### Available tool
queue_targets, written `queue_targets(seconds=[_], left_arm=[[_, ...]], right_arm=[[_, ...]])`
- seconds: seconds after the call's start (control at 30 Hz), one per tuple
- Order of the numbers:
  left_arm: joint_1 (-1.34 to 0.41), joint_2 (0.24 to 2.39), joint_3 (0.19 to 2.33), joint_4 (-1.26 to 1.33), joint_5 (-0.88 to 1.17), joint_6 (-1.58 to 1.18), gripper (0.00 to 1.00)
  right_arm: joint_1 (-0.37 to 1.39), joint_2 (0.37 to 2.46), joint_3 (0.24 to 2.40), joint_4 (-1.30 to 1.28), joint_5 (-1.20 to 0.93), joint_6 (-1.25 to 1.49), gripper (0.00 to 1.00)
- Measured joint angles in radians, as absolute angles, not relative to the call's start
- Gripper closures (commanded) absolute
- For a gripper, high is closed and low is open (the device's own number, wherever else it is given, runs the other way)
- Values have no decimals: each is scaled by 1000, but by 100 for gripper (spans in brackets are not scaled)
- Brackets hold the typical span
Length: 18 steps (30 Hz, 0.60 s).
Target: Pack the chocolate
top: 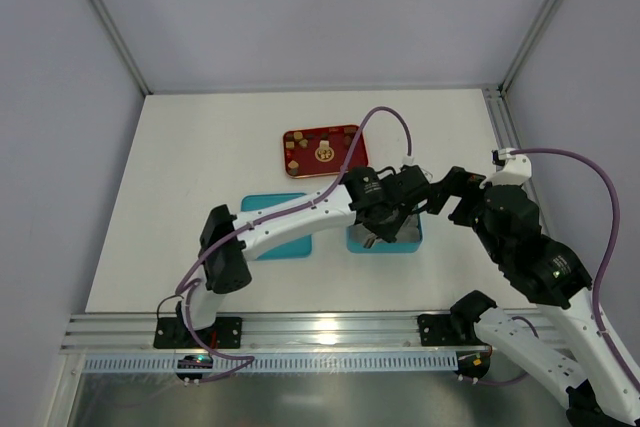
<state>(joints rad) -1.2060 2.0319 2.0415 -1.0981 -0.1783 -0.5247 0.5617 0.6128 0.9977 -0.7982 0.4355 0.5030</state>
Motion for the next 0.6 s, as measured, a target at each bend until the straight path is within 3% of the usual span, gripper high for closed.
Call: queue_targets(seconds=[0.43,0.6], left_arm=[[-1206,2053,2038,-1089,-183,-525,59],[-1206,2053,2038,-1089,-189,-524,58]], right_arm=[[562,613,998,-798,435,503,0],[562,613,997,-798,434,503,0]])
